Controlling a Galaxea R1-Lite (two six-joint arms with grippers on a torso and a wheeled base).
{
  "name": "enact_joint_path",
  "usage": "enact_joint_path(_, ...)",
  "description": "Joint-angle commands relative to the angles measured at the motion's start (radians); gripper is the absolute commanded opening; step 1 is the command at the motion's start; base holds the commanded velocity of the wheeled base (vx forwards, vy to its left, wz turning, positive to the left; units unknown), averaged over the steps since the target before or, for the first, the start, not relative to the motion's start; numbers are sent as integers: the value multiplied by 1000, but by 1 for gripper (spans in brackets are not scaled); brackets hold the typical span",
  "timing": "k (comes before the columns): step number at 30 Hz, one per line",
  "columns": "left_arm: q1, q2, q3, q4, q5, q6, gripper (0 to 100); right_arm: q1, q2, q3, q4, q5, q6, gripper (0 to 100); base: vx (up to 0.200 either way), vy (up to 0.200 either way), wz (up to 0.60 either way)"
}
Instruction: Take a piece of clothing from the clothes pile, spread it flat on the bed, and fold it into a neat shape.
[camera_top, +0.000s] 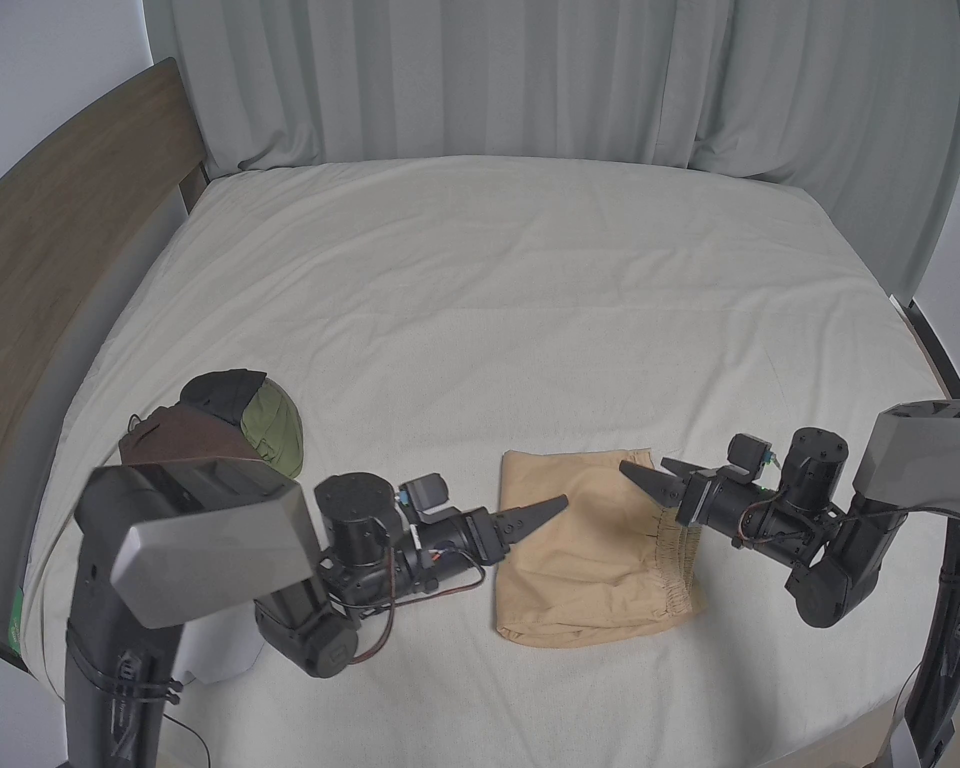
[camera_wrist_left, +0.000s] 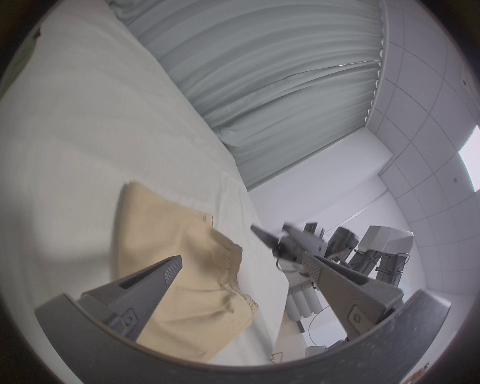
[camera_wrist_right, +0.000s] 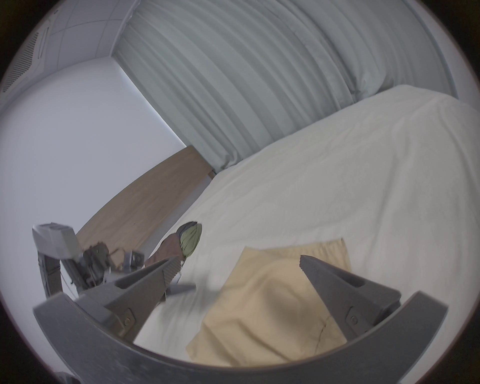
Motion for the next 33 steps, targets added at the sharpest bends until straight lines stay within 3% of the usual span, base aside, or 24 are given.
enact_joint_path(1,81,-141,92,-1,-4,55,100,30,14,79,0,19,-4,100,0,0,0)
enact_joint_path(5,170,-206,161,-2,-16,245,100,33,42,171,1,51,-40,100,0,0,0)
enact_joint_path(9,236,-269,248,-2,-110,365,100,29,72,196,1,75,-106,100,0,0,0)
enact_joint_path(17,350,-329,403,-4,-188,709,100,30,77,301,1,134,-176,100,0,0,0)
enact_joint_path(20,371,-344,442,-4,-250,739,100,26,83,301,1,137,-193,100,0,0,0)
enact_joint_path(29,423,-333,454,-2,-259,873,100,32,161,357,1,135,-198,100,0,0,0)
enact_joint_path(33,454,-338,442,-2,-259,882,100,32,203,347,0,131,-199,100,0,0,0)
